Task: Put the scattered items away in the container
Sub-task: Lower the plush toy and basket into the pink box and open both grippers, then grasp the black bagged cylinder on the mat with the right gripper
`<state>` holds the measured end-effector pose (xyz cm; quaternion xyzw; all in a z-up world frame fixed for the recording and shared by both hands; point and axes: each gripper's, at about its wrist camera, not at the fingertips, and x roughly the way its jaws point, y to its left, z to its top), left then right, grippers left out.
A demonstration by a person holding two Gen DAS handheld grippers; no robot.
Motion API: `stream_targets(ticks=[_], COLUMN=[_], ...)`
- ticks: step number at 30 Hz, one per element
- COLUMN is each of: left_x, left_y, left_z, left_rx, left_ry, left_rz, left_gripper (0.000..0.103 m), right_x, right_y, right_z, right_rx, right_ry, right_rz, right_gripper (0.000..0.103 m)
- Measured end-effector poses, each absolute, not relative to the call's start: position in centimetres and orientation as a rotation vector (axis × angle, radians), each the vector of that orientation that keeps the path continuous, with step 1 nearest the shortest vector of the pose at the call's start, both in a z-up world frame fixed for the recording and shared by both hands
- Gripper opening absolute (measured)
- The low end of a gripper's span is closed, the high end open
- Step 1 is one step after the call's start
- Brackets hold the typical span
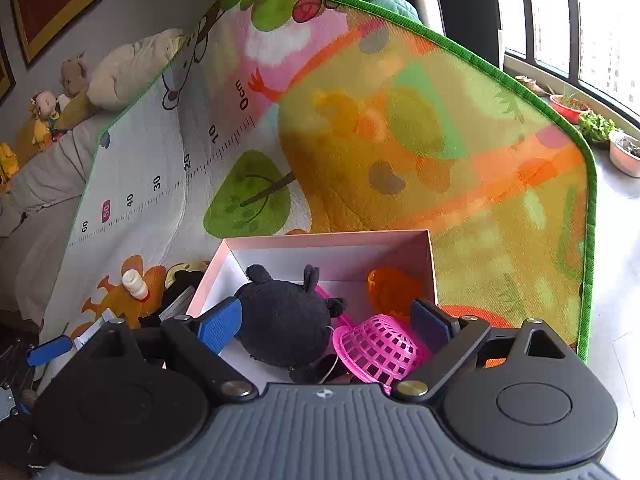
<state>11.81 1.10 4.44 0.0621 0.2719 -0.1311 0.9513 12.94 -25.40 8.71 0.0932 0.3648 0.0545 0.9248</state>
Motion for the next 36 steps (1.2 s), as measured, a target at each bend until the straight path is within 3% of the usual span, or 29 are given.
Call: stream_targets(ticks=[7, 8, 9, 11, 19, 26, 28, 30, 36], left_x=[11.0, 10.9, 10.7, 10.4, 9.8, 9.7, 9.9, 10.2, 12.6], left_y=[3.4, 3.7, 4.1, 4.9, 8.4, 11.3, 11.5, 11.5, 10.3], left_z=[3.1, 3.2, 3.3, 3.6, 4.1, 4.0, 3.8, 3.7, 3.0], left_rx=[0.110, 0.104, 0.099, 0.086, 0.066, 0.038, 0.035, 0.036, 0.069], left_ry=[0.606, 0.602, 0.597, 0.587, 0.560, 0.571, 0.579, 0.582, 0.597], left_rz=[-0.237, -0.224, -0.211, -0.193, -0.094, -0.020, -0.024, -0.035, -0.064], left_gripper=[0.103, 0.103, 0.103, 0.103, 0.103, 0.103, 0.103, 0.103, 0.103], right_x=[13.6, 13.7, 13.7, 13.8, 12.9, 13.0, 12.6, 11.8, 5.8], right_y=[-21.7, -20.1, -18.6, -15.0, -4.3, -0.8, -0.5, -0.6, -3.4], right_z=[9.6, 9.7, 9.7, 9.2, 5.2, 1.8, 1.4, 1.6, 3.3], right_rx=[0.185, 0.139, 0.084, -0.013, -0.182, -0.284, -0.309, -0.314, -0.326], right_ry=[0.745, 0.742, 0.743, 0.766, 0.813, 0.813, 0.803, 0.798, 0.778], right_rz=[0.206, 0.234, 0.262, 0.315, 0.409, 0.363, 0.365, 0.382, 0.491], right_gripper=[0.088, 0.074, 0.049, 0.034, 0.034, 0.035, 0.033, 0.023, 0.022])
